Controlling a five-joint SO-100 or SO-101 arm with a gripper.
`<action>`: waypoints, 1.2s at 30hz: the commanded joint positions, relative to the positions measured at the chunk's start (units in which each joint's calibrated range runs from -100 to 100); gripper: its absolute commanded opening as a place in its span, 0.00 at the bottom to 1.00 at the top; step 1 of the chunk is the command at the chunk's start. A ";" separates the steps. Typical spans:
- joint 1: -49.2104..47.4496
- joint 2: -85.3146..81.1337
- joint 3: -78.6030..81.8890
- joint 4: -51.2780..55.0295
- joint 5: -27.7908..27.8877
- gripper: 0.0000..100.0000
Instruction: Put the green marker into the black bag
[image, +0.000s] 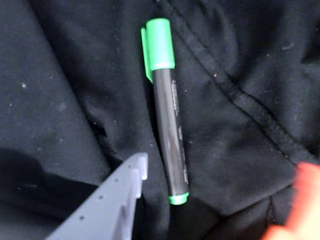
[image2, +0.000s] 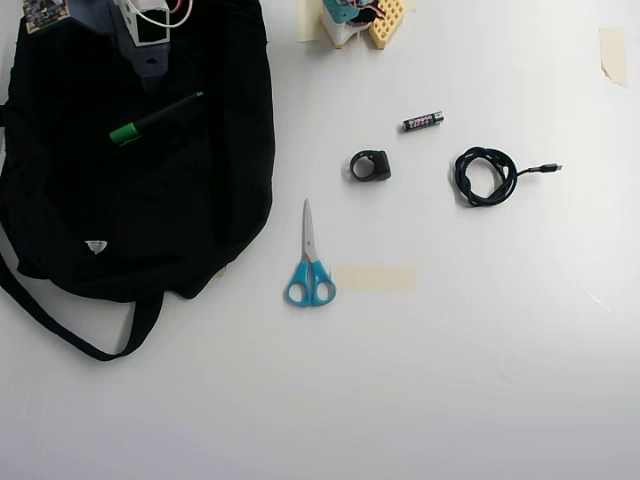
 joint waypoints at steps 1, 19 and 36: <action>-2.44 -1.95 -1.20 0.43 -0.15 0.45; -48.89 -31.25 8.23 24.80 -0.15 0.02; -51.73 -57.14 45.34 9.56 0.32 0.02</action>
